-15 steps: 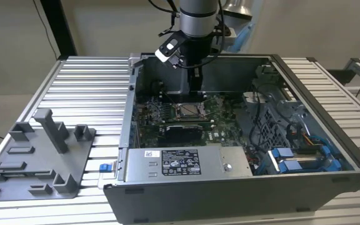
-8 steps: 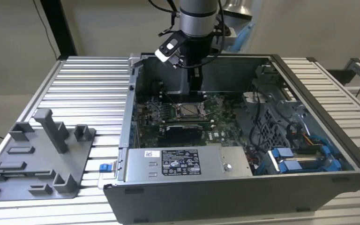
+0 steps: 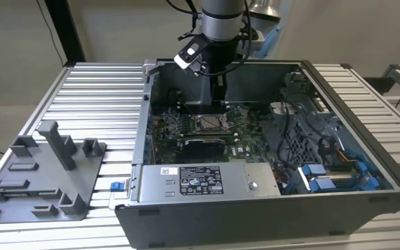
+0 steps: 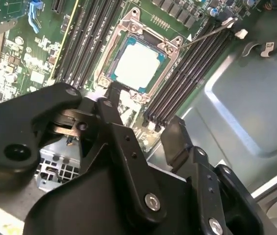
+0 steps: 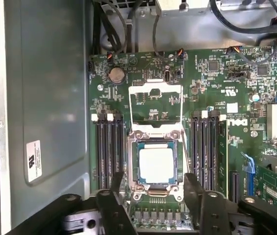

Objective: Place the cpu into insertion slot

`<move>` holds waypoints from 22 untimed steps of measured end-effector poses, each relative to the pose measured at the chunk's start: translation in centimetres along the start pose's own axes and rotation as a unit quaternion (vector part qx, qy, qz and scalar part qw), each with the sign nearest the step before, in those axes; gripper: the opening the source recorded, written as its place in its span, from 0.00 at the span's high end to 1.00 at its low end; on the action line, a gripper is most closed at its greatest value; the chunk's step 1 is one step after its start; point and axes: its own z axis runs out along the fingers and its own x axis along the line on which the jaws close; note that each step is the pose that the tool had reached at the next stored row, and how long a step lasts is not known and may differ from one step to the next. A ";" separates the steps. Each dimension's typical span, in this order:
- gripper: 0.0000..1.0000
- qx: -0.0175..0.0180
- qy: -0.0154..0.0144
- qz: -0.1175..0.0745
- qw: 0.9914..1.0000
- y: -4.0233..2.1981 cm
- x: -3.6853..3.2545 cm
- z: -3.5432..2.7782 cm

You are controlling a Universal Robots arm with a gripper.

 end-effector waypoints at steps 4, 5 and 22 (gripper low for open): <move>1.00 0.000 0.000 0.000 1.000 0.07 0.00 0.01; 1.00 0.000 0.000 0.000 1.000 0.09 0.00 0.01; 1.00 0.027 -0.001 0.003 1.000 5.79 -0.12 0.65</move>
